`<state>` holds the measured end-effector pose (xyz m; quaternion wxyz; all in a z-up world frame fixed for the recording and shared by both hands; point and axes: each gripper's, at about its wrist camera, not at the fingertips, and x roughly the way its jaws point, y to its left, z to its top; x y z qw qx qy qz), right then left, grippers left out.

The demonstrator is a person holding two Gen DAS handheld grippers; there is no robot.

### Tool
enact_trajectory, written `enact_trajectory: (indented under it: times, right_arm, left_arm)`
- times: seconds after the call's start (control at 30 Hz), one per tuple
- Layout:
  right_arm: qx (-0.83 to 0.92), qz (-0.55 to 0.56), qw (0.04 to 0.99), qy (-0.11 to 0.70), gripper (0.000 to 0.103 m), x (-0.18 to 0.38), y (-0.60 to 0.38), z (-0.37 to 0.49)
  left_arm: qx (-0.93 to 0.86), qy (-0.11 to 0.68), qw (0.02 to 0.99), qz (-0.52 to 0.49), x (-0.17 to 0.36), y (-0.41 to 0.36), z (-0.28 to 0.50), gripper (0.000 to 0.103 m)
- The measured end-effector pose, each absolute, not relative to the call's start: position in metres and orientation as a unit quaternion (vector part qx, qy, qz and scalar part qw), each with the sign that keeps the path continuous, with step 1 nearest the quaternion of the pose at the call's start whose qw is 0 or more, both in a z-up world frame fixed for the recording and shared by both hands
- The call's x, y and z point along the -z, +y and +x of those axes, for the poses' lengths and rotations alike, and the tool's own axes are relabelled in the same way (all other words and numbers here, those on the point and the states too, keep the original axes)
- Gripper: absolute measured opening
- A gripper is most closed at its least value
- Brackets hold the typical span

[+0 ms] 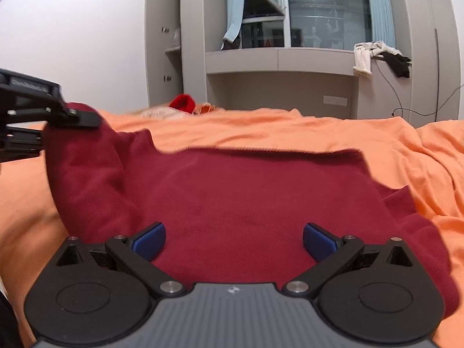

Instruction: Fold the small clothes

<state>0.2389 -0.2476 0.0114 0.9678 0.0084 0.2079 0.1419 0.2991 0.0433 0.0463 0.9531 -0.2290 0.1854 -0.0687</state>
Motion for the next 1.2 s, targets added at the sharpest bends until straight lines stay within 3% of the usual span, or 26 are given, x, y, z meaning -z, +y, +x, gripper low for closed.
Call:
enact_trajectory:
  times: [0.17, 0.37, 0.77, 1.07, 1.2]
  right_arm:
    - [-0.108, 0.058, 0.982, 0.143, 0.103, -0.032, -0.289, 0.228]
    - [-0.041, 0.132, 0.982, 0.128, 0.103, -0.05, -0.358, 0.235]
    - [0.005, 0.189, 0.97, 0.149, 0.103, -0.048, -0.429, 0.247]
    - [-0.02, 0.194, 0.962, 0.19, 0.103, -0.037, -0.417, 0.26]
    - [-0.031, 0.193, 0.961, 0.193, 0.103, -0.037, -0.41, 0.264]
  left_arm:
    - [0.121, 0.183, 0.963, -0.156, -0.073, 0.002, 0.32, 0.023]
    - [0.178, 0.188, 0.96, -0.11, -0.084, -0.058, 0.332, 0.023]
    - [0.287, 0.203, 0.932, 0.084, -0.03, -0.149, 0.288, 0.024]
    - [0.304, 0.168, 0.929, 0.124, -0.016, -0.151, 0.265, 0.05]
    - [0.303, 0.153, 0.933, 0.115, -0.023, -0.144, 0.261, 0.076]
